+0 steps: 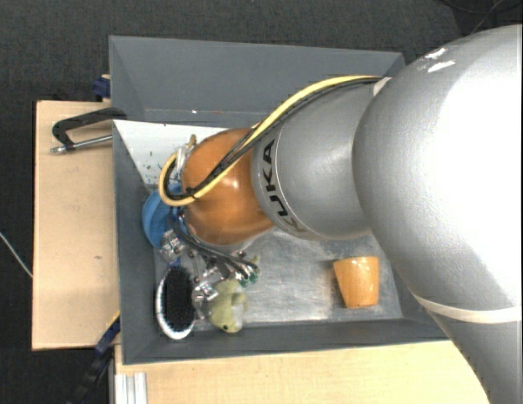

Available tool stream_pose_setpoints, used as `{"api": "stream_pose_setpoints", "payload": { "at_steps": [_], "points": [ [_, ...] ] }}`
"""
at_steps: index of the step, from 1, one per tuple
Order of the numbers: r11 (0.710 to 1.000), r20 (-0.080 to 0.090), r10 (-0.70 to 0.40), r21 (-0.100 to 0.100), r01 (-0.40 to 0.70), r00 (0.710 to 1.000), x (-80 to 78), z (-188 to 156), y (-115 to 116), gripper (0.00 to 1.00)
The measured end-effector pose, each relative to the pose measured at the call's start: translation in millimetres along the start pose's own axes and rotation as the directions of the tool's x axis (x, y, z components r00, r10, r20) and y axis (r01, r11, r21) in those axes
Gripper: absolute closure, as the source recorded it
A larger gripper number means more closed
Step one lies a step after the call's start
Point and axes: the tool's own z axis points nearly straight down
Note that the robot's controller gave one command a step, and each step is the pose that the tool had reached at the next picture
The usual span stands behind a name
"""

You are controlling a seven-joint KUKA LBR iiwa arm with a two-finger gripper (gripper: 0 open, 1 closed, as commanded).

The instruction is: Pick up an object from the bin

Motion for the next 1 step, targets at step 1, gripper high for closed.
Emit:
{"api": "stream_pose_setpoints", "payload": {
  "at_steps": [1],
  "points": [
    [0.982, -0.001, 0.186, -0.004, -0.186, 0.982, 0.5, 1.4, 0.4, 0.0]
  ]
}}
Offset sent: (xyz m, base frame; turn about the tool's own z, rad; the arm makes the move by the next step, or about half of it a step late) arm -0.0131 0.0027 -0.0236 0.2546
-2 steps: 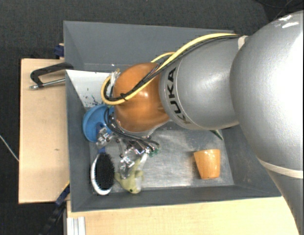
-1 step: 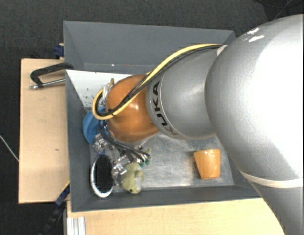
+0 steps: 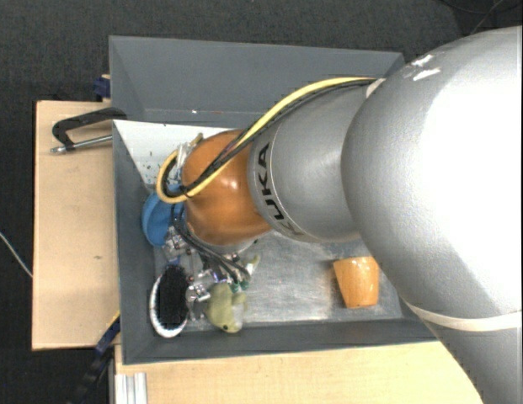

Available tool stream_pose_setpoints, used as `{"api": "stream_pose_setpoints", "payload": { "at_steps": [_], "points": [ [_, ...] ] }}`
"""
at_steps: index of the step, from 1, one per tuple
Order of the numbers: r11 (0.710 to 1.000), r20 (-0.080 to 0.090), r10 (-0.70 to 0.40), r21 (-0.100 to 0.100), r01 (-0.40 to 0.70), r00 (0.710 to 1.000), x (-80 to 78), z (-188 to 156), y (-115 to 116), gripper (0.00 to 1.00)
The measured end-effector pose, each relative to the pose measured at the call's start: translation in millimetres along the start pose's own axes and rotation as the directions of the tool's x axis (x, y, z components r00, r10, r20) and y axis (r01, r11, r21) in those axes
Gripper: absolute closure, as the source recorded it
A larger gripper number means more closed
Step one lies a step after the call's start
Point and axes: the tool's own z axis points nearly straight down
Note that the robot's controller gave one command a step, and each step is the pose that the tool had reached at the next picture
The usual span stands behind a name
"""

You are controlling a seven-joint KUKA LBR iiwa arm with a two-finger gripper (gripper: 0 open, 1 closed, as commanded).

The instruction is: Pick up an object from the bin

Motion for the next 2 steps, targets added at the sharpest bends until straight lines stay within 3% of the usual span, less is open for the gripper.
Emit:
{"api": "stream_pose_setpoints", "payload": {
  "at_steps": [1, 2],
  "points": [
    [1.0, -0.002, -0.001, 0.0, 0.001, 1.0, 0.5, -0.2, 0.3, 1.0],
    [1.0, -0.002, 0.001, 0.0, -0.001, 1.0, 0.4, 0.2, 0.2, 0.0]
  ]
}}
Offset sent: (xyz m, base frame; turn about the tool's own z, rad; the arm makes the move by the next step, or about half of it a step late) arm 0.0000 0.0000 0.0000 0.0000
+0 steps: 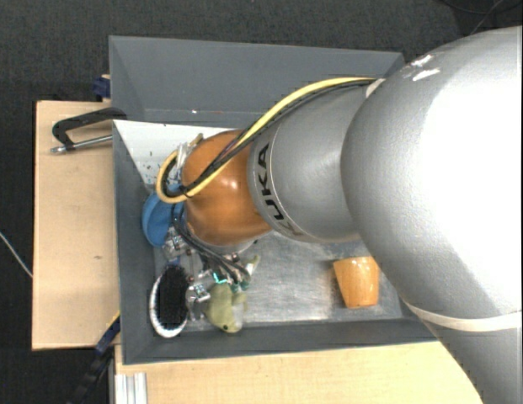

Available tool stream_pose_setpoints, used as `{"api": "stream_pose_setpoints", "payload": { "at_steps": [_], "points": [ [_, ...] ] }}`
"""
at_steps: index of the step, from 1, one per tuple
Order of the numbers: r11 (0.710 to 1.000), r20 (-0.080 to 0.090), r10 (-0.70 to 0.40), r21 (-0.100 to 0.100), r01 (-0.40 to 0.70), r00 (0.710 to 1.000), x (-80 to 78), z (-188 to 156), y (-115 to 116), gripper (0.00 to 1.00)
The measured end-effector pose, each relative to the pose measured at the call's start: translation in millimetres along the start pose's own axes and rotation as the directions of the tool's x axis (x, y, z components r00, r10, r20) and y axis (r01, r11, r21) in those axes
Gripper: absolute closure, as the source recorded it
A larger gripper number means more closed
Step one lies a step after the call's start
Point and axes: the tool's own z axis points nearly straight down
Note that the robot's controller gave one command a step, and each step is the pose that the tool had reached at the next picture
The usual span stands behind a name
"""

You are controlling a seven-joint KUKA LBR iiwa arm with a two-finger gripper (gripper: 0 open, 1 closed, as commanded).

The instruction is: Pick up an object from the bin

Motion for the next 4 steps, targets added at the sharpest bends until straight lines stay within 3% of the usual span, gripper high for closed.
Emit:
{"api": "stream_pose_setpoints", "payload": {
  "at_steps": [1, 2, 3, 4],
  "points": [
    [1.0, 0.0, -0.002, 0.0, 0.002, 1.0, 0.1, 0, 0, 1.0],
    [0.945, -0.008, -0.327, -0.007, 0.327, 0.945, -19.8, -100, -30, 1.0],
    [0.945, -0.013, -0.327, -0.01, 0.327, 0.945, -18.3, -97, -29, 0.0],
    [0.89, -0.008, -0.456, -0.015, 0.456, 0.89, 11.9, 21, -2, 0.0]
  ]
}}
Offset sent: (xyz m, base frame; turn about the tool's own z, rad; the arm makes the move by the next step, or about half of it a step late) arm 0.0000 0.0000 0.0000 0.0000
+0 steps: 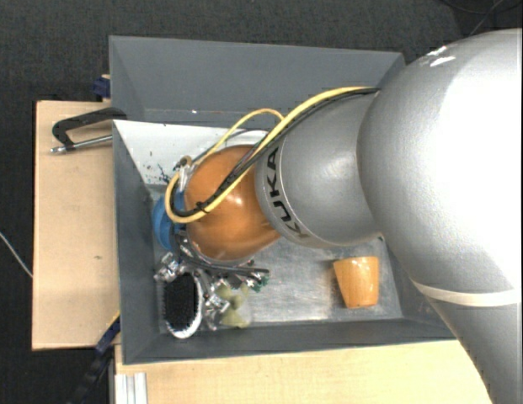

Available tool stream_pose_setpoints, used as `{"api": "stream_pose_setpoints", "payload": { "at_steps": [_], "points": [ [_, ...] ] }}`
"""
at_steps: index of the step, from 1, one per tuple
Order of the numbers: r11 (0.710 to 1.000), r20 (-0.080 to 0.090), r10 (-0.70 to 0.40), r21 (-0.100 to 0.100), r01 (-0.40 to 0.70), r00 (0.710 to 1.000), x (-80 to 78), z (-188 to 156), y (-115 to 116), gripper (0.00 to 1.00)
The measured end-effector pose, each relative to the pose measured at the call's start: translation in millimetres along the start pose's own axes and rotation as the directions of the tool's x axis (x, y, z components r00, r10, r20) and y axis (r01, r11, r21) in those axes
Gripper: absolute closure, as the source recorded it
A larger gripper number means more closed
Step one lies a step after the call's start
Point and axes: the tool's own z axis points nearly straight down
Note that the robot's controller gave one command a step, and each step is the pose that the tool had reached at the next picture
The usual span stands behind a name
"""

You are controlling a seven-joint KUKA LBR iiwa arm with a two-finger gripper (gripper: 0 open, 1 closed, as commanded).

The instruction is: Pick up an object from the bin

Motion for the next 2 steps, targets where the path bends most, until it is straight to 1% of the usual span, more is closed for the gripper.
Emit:
{"api": "stream_pose_setpoints", "payload": {
  "at_steps": [1, 2],
  "points": [
    [1.0, 0.002, 0.002, 0.004, -0.002, 1.0, 0.0, -2, -3, 1.0],
    [0.962, -0.001, -0.274, 0.004, 0.274, 0.962, -0.6, -132, -2, 1.0]
  ]
}}
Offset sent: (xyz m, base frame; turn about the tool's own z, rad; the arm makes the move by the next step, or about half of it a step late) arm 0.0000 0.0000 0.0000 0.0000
